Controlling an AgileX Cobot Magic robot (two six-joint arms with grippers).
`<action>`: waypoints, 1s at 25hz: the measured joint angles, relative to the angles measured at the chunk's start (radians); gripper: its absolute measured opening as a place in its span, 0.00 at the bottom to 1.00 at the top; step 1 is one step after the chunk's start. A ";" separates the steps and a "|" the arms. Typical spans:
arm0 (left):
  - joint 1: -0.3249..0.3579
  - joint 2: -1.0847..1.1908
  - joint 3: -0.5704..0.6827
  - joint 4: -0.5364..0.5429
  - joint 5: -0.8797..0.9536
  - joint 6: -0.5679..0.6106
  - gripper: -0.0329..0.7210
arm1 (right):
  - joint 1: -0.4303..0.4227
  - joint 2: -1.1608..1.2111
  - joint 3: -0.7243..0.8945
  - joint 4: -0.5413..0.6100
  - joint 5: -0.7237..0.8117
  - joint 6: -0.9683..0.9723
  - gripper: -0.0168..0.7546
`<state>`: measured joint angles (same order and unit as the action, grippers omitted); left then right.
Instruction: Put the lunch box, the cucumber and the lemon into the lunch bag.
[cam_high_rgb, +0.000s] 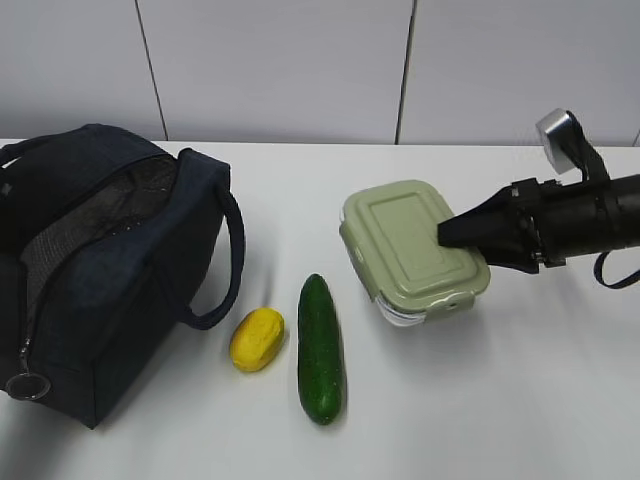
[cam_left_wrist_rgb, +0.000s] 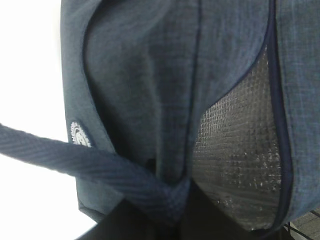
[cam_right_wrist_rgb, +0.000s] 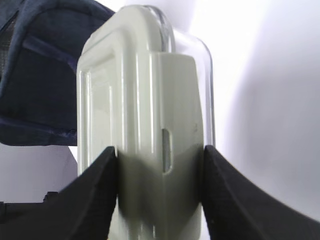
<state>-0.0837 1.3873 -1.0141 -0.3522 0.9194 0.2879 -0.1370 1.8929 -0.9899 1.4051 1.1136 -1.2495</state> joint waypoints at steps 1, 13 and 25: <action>0.000 0.000 0.000 0.000 0.000 0.000 0.04 | 0.022 -0.013 -0.010 0.000 0.000 0.008 0.52; -0.004 0.000 0.000 0.002 0.002 0.000 0.04 | 0.297 -0.068 -0.192 0.057 0.022 0.115 0.52; -0.074 0.000 0.000 -0.052 0.006 0.000 0.04 | 0.374 -0.049 -0.241 0.142 0.035 0.116 0.51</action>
<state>-0.1578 1.3873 -1.0141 -0.4043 0.9258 0.2879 0.2374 1.8438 -1.2314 1.5475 1.1487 -1.1332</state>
